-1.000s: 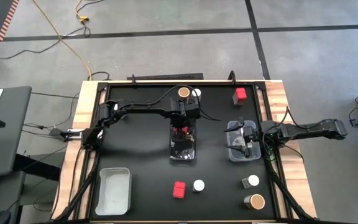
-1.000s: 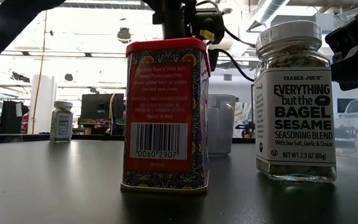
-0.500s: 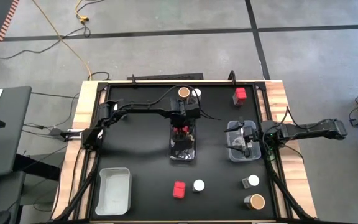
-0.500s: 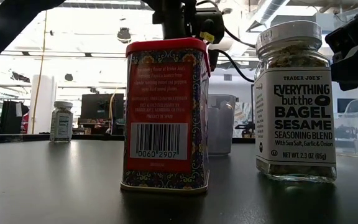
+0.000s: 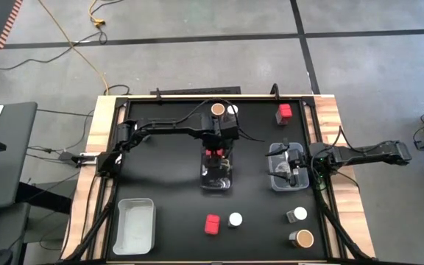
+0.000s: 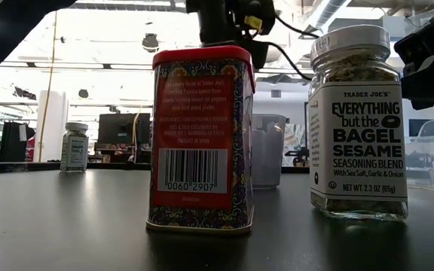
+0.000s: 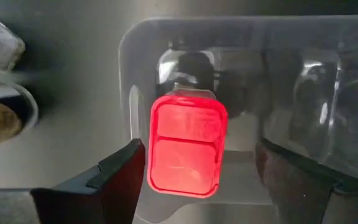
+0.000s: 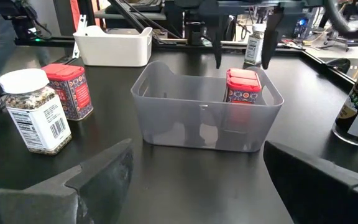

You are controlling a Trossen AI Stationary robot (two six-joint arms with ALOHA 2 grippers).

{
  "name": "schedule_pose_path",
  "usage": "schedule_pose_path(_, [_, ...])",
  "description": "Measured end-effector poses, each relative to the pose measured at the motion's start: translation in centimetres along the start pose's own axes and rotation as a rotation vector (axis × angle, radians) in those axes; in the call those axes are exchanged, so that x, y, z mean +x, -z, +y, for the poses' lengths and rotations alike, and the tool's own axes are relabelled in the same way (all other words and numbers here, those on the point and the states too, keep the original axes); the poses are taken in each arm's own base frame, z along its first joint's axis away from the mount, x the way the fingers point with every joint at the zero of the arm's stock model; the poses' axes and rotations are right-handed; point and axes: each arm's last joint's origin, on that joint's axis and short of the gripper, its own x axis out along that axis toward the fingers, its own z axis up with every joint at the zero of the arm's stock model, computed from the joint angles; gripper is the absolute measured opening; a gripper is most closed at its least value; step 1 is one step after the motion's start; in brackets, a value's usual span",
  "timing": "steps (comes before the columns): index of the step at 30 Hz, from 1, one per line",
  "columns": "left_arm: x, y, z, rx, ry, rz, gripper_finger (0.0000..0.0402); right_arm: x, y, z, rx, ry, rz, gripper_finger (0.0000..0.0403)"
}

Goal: Sort spices by type
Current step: Put the red seasoning can into the black bin

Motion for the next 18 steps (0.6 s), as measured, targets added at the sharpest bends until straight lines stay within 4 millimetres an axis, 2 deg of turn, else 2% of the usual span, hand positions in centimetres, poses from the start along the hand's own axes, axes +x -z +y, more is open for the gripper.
schedule_pose_path(5, [-0.07,-0.31,-0.4,0.028,-0.093,-0.009,0.0289,0.0,0.0,0.0,0.0,0.0,0.0,0.0384])
schedule_pose_path(18, [0.5,-0.55,-1.09,0.021,-0.096,-0.029,0.0289,0.0,0.0,0.0,0.0,0.0,0.0,0.0384])
